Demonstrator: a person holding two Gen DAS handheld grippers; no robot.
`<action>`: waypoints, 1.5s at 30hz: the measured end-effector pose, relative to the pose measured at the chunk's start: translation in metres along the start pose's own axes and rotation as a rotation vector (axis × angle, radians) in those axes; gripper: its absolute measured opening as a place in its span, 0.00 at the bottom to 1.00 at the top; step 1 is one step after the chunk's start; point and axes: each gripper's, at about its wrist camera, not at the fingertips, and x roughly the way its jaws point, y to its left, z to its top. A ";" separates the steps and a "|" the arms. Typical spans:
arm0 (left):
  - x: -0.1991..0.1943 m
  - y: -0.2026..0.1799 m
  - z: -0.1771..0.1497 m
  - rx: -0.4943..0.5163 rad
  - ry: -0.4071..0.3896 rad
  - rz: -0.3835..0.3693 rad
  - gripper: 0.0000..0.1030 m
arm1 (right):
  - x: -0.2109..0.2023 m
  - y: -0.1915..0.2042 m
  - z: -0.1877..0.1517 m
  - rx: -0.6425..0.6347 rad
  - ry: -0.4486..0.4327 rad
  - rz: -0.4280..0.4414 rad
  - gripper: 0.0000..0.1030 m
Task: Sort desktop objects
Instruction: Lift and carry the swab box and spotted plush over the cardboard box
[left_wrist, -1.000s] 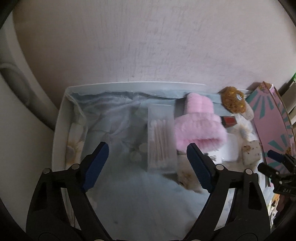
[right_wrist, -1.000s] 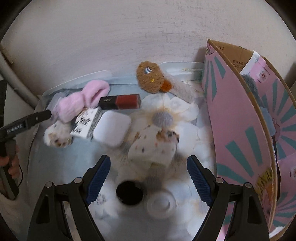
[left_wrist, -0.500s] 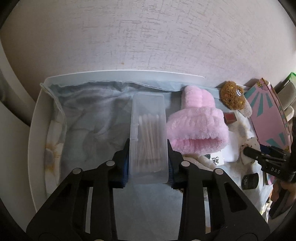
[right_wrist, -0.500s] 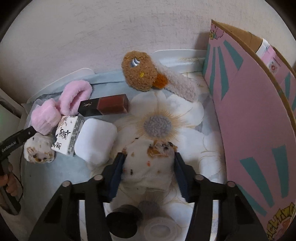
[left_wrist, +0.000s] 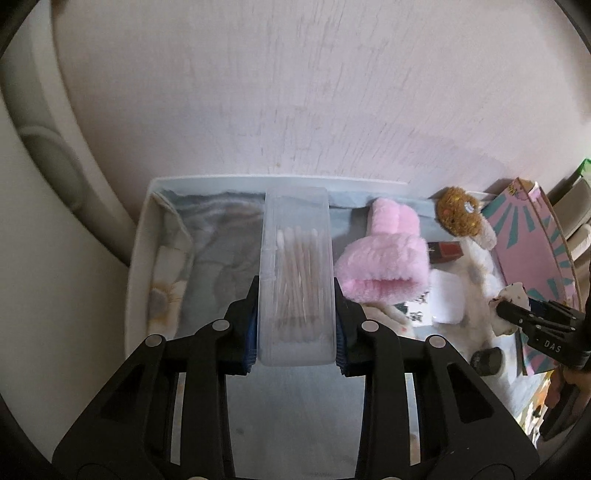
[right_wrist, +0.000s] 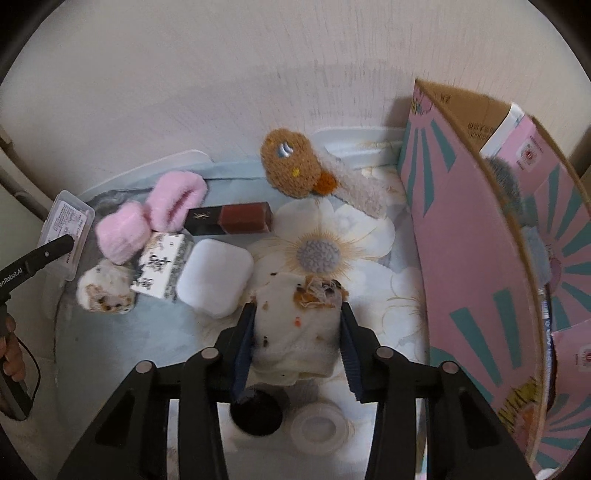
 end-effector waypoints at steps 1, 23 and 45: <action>-0.005 0.000 0.000 0.000 -0.003 0.003 0.28 | -0.004 0.000 0.000 -0.001 -0.002 0.002 0.38; -0.109 -0.031 0.003 -0.105 -0.041 -0.064 0.28 | -0.085 0.012 0.017 -0.026 -0.046 0.100 0.38; -0.144 -0.111 0.010 -0.039 -0.102 -0.087 0.28 | -0.135 -0.025 0.031 -0.064 -0.129 0.100 0.38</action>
